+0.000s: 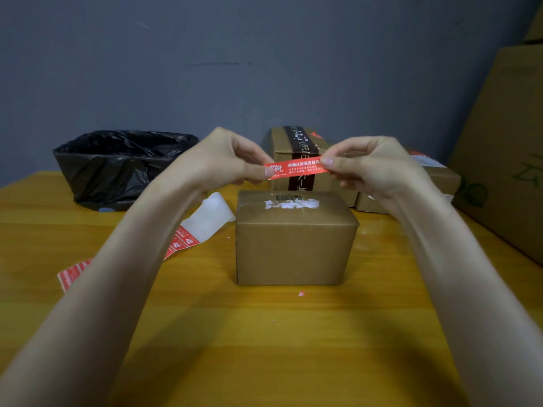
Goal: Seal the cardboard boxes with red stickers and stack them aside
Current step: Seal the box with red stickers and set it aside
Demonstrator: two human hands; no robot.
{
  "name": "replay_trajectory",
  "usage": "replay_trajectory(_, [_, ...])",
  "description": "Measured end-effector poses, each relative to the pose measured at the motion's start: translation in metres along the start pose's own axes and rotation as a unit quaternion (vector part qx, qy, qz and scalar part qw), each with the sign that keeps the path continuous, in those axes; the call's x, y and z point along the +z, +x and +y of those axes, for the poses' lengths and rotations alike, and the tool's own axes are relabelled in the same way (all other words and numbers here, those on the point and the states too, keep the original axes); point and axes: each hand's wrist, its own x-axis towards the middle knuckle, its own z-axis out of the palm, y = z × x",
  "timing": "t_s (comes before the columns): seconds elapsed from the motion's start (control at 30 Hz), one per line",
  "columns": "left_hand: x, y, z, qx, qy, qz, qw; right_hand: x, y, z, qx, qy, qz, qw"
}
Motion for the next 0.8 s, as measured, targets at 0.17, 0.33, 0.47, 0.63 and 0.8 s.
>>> replay_trajectory(0.17, [-0.002, -0.002, -0.001, -0.014, 0.0, -0.034, 0.999, -0.003, 0.001, -0.002, 0.009, -0.024, -0.017, 1.0])
replay_trajectory(0.33, [-0.002, 0.0, -0.005, -0.033, 0.016, -0.051, 0.998, -0.004, 0.004, 0.004, 0.031, -0.039, -0.025, 0.998])
replay_trajectory(0.47, [0.001, 0.001, -0.007, -0.037, 0.042, -0.058, 0.997, 0.001, 0.006, 0.01, 0.057, -0.064, -0.035, 0.996])
replay_trajectory(0.63, [0.006, 0.004, -0.006, -0.051, 0.086, -0.066, 0.993, 0.007, 0.01, 0.013, 0.064, -0.085, -0.031, 0.994])
replay_trajectory(0.8, [0.012, 0.004, -0.003, -0.08, 0.116, -0.087, 0.986, 0.009, 0.008, 0.014, 0.062, -0.151, -0.046, 0.985])
